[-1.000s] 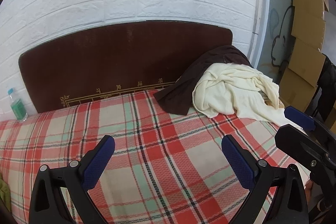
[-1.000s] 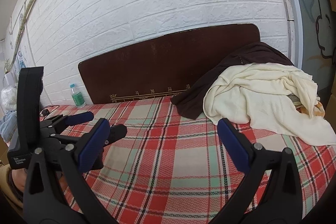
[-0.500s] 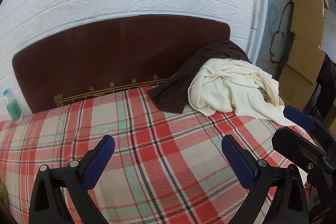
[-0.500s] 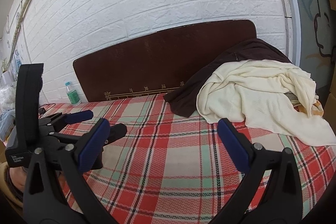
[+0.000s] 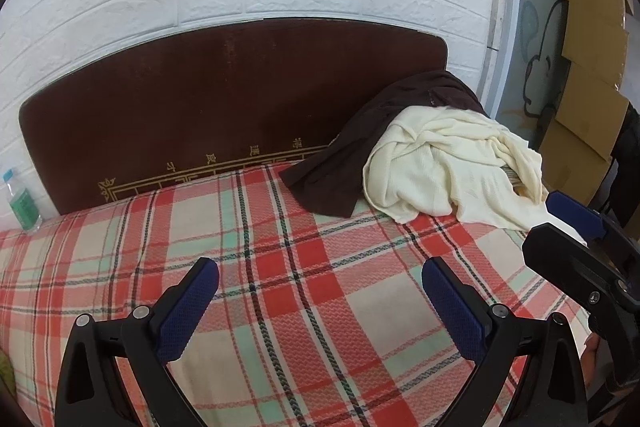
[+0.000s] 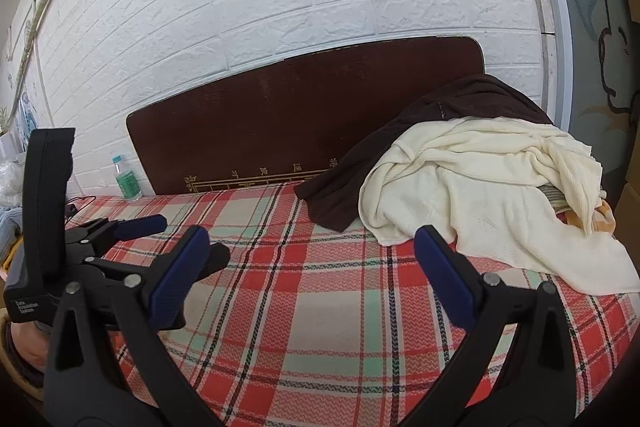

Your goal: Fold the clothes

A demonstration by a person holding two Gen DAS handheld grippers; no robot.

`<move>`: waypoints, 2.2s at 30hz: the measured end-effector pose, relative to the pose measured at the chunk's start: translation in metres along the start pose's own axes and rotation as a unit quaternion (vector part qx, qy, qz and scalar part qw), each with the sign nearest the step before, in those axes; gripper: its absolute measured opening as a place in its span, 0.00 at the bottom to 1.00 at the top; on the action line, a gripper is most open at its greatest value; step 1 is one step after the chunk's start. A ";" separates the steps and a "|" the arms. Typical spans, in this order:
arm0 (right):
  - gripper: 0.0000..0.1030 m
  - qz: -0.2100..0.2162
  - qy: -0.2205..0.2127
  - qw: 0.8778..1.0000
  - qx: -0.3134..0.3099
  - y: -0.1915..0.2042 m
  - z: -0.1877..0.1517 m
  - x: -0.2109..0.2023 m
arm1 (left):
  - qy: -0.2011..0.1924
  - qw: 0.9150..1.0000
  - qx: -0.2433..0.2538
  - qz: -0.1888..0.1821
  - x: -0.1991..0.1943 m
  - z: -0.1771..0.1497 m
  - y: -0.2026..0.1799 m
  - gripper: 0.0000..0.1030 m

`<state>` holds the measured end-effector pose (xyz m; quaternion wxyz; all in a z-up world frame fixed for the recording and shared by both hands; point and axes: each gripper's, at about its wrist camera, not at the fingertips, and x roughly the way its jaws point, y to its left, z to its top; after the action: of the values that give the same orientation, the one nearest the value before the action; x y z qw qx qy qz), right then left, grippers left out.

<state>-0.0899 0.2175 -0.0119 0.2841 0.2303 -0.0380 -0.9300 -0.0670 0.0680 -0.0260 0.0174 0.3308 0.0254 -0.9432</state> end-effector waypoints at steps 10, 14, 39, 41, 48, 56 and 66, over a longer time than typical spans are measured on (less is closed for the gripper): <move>1.00 -0.072 0.047 0.996 -0.011 -0.051 0.005 0.063 | 0.008 1.000 -0.005 0.008 0.021 0.009 0.000 1.00; 0.97 -0.102 0.081 0.991 -0.006 -0.074 0.010 0.096 | 0.024 1.000 0.001 0.004 0.042 0.013 -0.002 1.00; 0.09 -0.030 0.139 0.989 0.041 -0.139 0.046 0.157 | 0.086 0.996 -0.031 -0.018 0.102 -0.003 0.029 1.00; 0.09 -0.005 0.114 0.991 0.066 -0.147 0.053 0.130 | 0.081 0.996 -0.029 -0.023 0.098 -0.004 0.028 1.00; 0.09 0.086 0.063 0.988 0.108 -0.150 0.059 0.056 | 0.066 0.996 -0.018 -0.053 0.087 -0.002 0.022 1.00; 0.10 -0.038 0.120 0.990 0.060 -0.136 0.040 0.095 | 0.068 0.995 -0.005 -0.071 0.089 -0.008 0.007 1.00; 0.95 -0.026 0.094 0.988 0.119 -0.134 0.028 0.147 | 0.078 0.995 -0.018 -0.062 0.096 -0.013 0.019 1.00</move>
<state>-0.2784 0.2481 -0.0739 0.2323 0.3502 -0.1157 -0.9000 -0.1332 0.0486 -0.0971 -0.0373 0.4006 0.0637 -0.9133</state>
